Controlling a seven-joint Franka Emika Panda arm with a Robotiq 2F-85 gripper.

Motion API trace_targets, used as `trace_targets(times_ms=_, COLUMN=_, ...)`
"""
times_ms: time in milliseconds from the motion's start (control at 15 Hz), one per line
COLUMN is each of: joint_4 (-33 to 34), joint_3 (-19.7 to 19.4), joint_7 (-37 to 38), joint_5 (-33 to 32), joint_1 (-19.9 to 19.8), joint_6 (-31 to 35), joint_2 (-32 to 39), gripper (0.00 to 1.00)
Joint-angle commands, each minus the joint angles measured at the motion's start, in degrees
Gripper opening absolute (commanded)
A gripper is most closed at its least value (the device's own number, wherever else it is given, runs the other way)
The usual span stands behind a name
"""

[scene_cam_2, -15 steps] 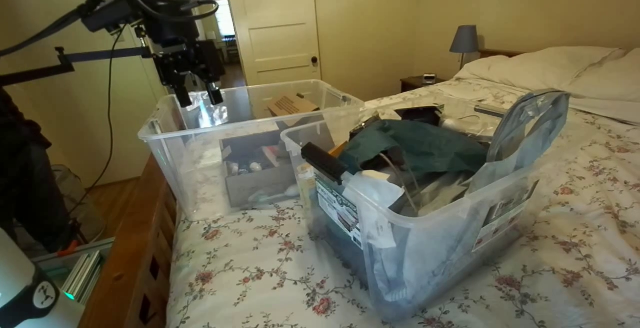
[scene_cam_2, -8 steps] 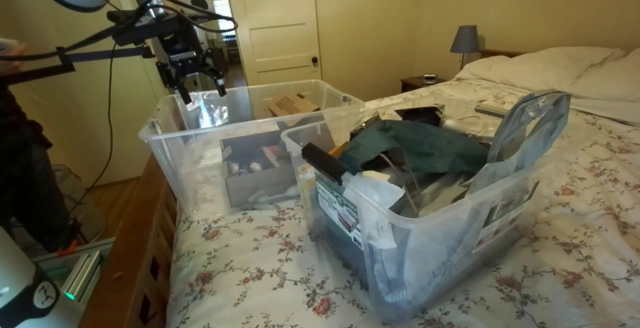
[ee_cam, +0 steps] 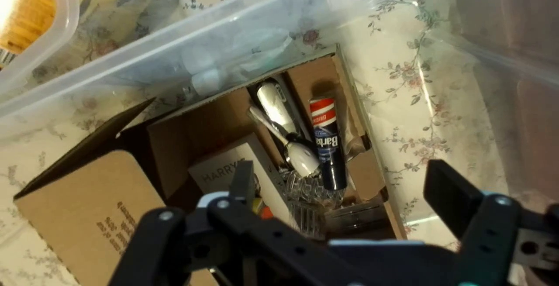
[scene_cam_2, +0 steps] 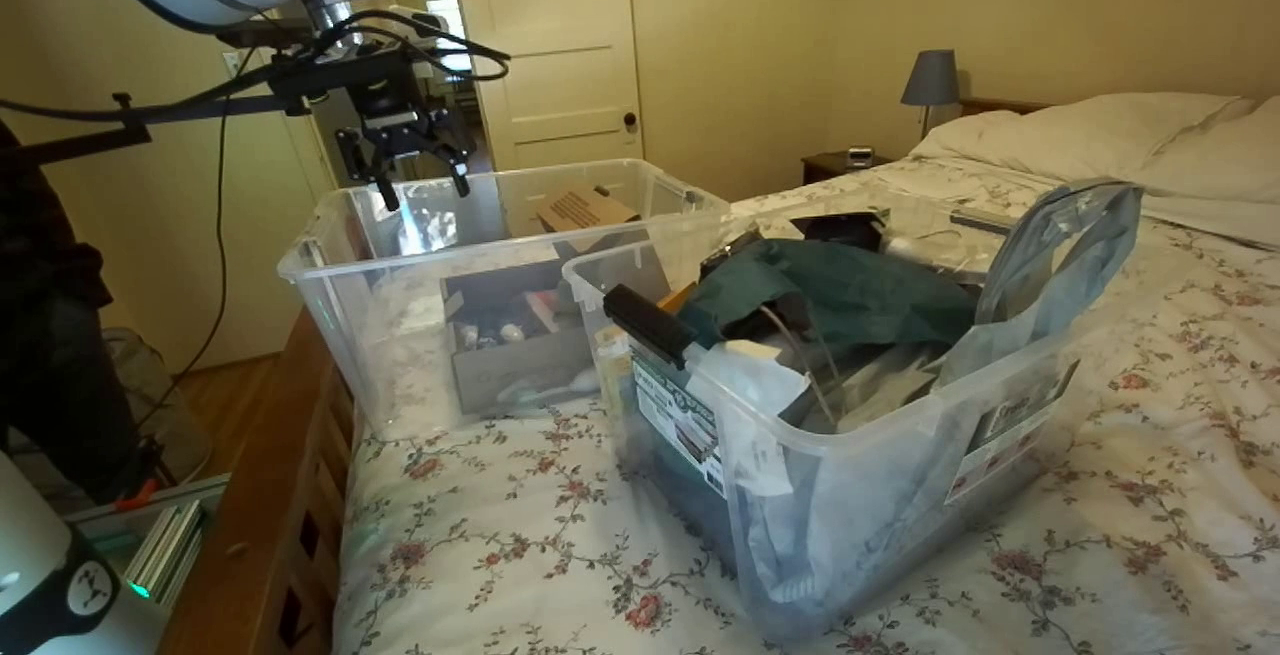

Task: Move two objects from the storage crate on the left, to the one on the right

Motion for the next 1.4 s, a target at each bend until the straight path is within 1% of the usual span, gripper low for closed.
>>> trace_targets(times_ms=0, joint_4=1.68, joint_3=1.02, joint_7=-6.34, joint_5=1.35, joint_1=1.18, joint_6=10.85, joint_2=5.37, gripper=1.0)
trace_targets(times_ms=200, joint_4=4.58, joint_3=2.61, joint_7=-11.8, joint_5=2.49, joint_1=2.91, joint_6=18.41, joint_2=12.14, gripper=1.0)
trace_targets(times_ms=400, joint_4=8.29, joint_3=4.55, joint_7=-19.33, joint_5=4.52, joint_1=3.45, joint_6=22.41, joint_2=20.31, gripper=1.0)
trace_targets(times_ms=667, joint_4=15.99, joint_3=6.78, joint_7=-24.1, joint_5=0.41, joint_1=0.11, joint_6=20.8, joint_2=31.67, gripper=1.0)
trace_targets(times_ms=800, joint_4=19.93, joint_3=6.57, joint_7=-24.19, joint_5=-4.14, joint_1=-0.86, joint_6=19.93, joint_2=36.34, gripper=1.0)
trace_targets(times_ms=867, joint_4=21.95, joint_3=6.23, joint_7=-24.11, joint_5=-6.36, joint_1=-1.11, joint_6=18.25, joint_2=37.92, gripper=1.0)
trace_targets(times_ms=933, joint_4=16.37, joint_3=7.72, joint_7=-22.56, joint_5=-3.84, joint_1=-1.97, joint_6=21.01, joint_2=33.46, gripper=1.0)
trace_targets(times_ms=1067, joint_4=19.46, joint_3=7.42, joint_7=-22.92, joint_5=-5.79, joint_1=-2.58, joint_6=20.33, joint_2=36.89, gripper=1.0)
trace_targets(times_ms=1133, joint_4=18.09, joint_3=3.97, joint_7=-13.84, joint_5=-10.72, joint_1=-0.01, joint_6=25.67, joint_2=35.95, gripper=1.0)
trace_targets(times_ms=1200, joint_4=18.04, joint_3=3.18, joint_7=-11.33, joint_5=-12.69, joint_1=0.28, joint_6=27.3, joint_2=36.3, gripper=1.0)
trace_targets(times_ms=1267, joint_4=18.12, joint_3=1.92, joint_7=-6.57, joint_5=-15.93, joint_1=0.9, joint_6=29.57, joint_2=37.12, gripper=1.0)
trace_targets(times_ms=1333, joint_4=18.35, joint_3=-1.44, joint_7=-2.32, joint_5=-18.39, joint_1=3.4, joint_6=31.47, joint_2=37.89, gripper=1.0)
